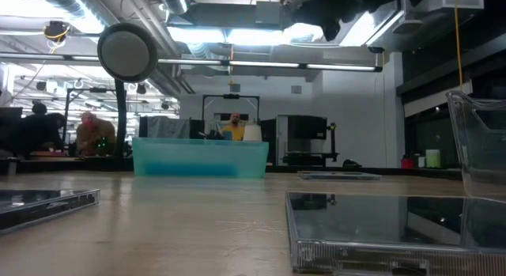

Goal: Pick & place jewel cases by type
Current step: Put the blue CD case into the green bin

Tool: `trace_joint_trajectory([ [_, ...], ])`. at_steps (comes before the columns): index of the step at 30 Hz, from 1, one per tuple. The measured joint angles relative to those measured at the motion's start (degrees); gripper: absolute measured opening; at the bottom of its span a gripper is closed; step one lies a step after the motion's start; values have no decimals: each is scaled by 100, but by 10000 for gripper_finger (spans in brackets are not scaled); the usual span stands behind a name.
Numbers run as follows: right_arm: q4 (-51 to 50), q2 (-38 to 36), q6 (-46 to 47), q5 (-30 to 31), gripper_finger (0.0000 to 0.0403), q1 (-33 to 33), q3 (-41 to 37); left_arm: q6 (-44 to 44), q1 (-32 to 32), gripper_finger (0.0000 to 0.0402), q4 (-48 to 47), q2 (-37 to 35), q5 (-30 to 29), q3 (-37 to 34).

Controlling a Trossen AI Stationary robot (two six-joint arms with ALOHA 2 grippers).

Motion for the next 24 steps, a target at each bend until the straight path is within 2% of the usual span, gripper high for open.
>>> trace_joint_trajectory([
  [1, 5, -38, -3, 0, 10, -2, -1, 96, 2, 24, -11, 68, -120, 0],
  [9, 109, -351, -3, 0, 10, -2, 1, 596, 17, 24, -11, 461, -11, 0],
  [19, 71, -446, 21, 2, 10, -2, -1, 1550, -67, 24, -219, 917, 643, 505],
  [24, 71, -446, 26, 2, 10, -2, -1, 1679, -89, 24, -218, 964, 730, 610],
])
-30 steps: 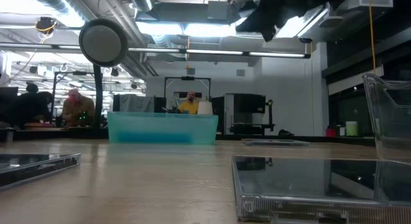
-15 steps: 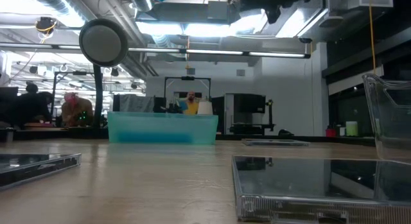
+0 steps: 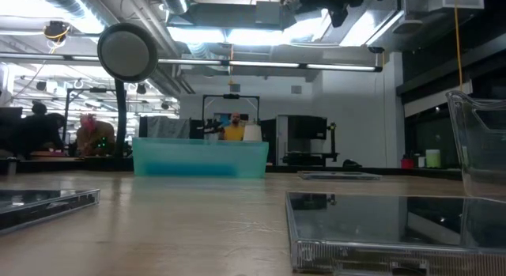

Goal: Pick & place jewel cases by type
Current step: Put the blue CD case into the green bin

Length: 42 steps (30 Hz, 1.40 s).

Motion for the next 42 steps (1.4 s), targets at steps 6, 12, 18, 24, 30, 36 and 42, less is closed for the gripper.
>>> trace_joint_trajectory([
  [6, -21, 0, -2, 0, 10, 0, 0, -90, -27, 24, -1, 4, 9, 0],
  [12, -26, 0, -17, 1, 10, 0, 0, -758, -29, 24, 253, 4, 12, 0],
  [18, -50, 0, -69, 2, 10, 0, 0, -2281, -29, 24, 561, -14, 27, 0],
  [24, -94, 0, -180, 4, 10, 0, 0, -4031, -29, 24, 562, -42, 25, 0],
  [30, -136, 0, -334, 4, 10, 0, 0, -5889, -29, 24, 537, -48, 279, 0],
  [36, -153, 0, -576, 4, 10, 0, 0, -8159, -29, 24, -266, -48, 818, 0],
  [42, -221, 0, -874, 7, 10, 0, 0, -10629, -30, 24, -1241, -48, 1486, 0],
])
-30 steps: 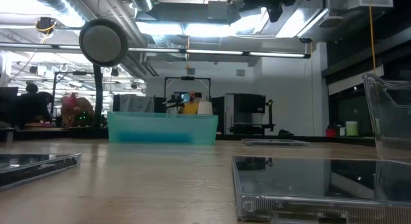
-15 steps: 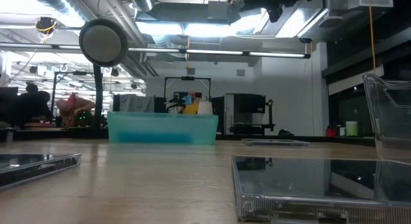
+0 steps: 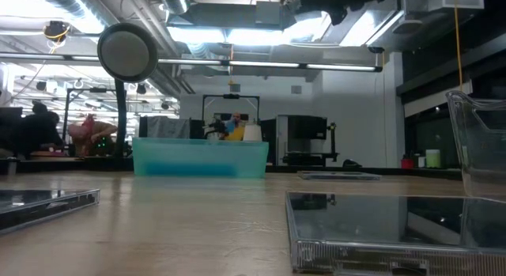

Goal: Pick & place jewel cases by type
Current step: Put the blue CD case into the green bin

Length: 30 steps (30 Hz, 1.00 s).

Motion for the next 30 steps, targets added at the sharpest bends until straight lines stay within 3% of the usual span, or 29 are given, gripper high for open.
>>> trace_joint_trajectory([
  [5, -111, 2, -194, 0, 10, 0, 0, -1460, 1, 24, -341, 0, 412, 0],
  [17, -215, 4, -349, -1, 10, -7, 0, -4427, 0, 24, -345, 2, 621, 0],
  [30, -308, 4, -442, -50, 10, -9, 0, -4700, -6, 24, -615, 2, 11, -2],
])
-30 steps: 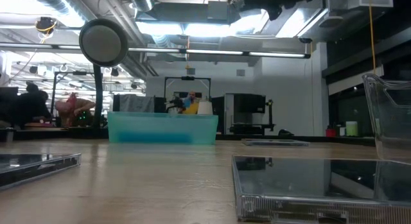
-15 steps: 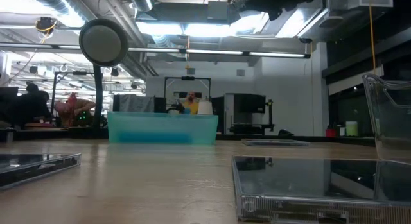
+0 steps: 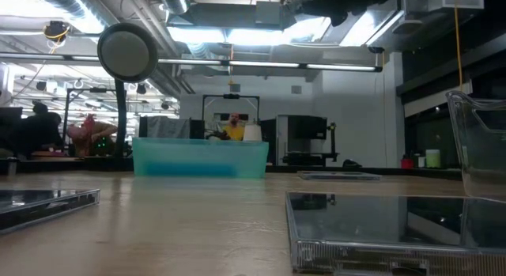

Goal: Pick & place jewel cases by type
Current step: Put the blue CD case into the green bin

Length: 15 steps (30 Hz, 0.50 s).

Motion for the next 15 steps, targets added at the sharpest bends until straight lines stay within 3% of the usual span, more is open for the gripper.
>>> trace_joint_trajectory([
  [5, -146, 0, -84, 1, 10, -6, 0, -473, 0, 24, -530, 0, -552, 0],
  [15, -192, 0, -290, 46, 10, -9, 0, -2433, 10, 24, -2309, 42, -1599, -2],
])
